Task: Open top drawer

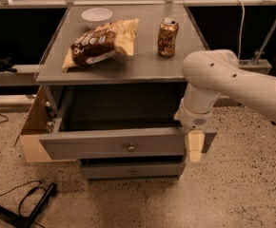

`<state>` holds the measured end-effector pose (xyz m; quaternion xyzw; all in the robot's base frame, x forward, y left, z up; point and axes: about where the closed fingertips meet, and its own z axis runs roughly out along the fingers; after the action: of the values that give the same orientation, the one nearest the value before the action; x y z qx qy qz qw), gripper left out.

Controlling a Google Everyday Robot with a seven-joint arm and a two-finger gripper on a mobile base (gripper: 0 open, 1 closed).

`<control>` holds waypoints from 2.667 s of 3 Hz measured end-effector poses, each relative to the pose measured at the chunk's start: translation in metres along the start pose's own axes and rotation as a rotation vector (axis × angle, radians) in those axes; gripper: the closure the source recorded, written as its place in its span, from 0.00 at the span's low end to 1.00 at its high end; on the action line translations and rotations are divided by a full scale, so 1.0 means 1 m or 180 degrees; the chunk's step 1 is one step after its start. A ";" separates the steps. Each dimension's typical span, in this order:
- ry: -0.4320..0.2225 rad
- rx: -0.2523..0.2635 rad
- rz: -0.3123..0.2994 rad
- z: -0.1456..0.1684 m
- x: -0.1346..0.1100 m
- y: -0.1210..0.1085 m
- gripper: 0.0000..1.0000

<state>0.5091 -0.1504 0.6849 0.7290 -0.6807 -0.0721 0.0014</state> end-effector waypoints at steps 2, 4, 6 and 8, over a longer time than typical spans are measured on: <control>-0.0197 -0.0097 -0.0109 0.040 -0.012 -0.001 0.00; -0.0041 -0.0247 0.0059 0.029 0.007 0.029 0.41; 0.0006 -0.0379 0.0163 0.034 0.014 0.037 0.88; 0.0041 -0.0497 0.0196 0.037 0.016 0.047 1.00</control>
Offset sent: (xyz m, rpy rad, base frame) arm -0.0036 0.0134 -0.0313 0.0529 0.0269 0.0263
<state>0.4593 -0.1659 0.6516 0.7059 -0.6950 -0.1202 0.0649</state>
